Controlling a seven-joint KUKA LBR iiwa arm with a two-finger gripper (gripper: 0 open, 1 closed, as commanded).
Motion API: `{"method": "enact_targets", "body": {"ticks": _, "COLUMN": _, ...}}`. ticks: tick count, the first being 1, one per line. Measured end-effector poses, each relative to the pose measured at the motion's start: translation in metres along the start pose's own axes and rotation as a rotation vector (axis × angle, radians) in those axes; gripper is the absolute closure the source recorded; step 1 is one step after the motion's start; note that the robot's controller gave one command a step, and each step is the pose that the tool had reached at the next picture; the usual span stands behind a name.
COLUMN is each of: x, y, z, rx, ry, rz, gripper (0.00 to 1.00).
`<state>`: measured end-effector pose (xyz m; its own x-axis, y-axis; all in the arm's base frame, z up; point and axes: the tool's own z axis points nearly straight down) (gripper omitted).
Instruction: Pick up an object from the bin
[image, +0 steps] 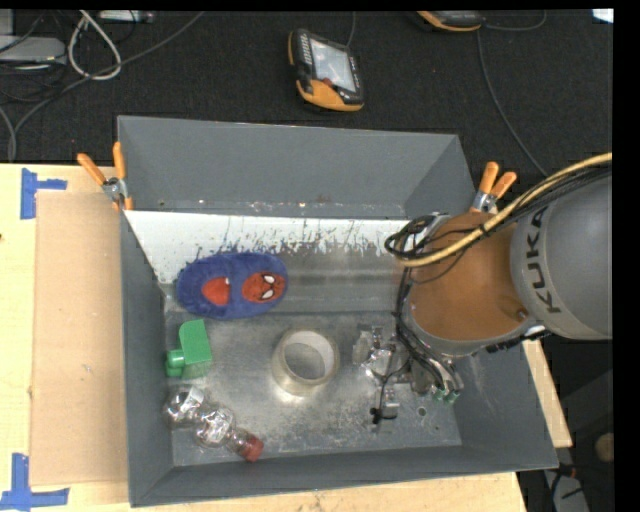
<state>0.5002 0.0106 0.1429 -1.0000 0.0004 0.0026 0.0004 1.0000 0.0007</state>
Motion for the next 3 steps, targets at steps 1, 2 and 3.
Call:
{"method": "enact_targets", "body": {"ticks": 1, "x": 0.0, "y": 0.0, "z": 0.0, "rx": 0.0, "ry": 0.0, "rz": 0.0, "gripper": 0.0}}
{"method": "enact_targets", "body": {"ticks": 2, "x": 0.0, "y": 0.0, "z": 0.0, "rx": 0.0, "ry": 0.0, "rz": 0.0, "gripper": 0.0}}
{"method": "enact_targets", "body": {"ticks": 3, "x": -0.011, "y": 0.028, "z": 0.07, "rx": 0.0, "ry": -0.016, "rz": 0.012, "gripper": 0.0}}
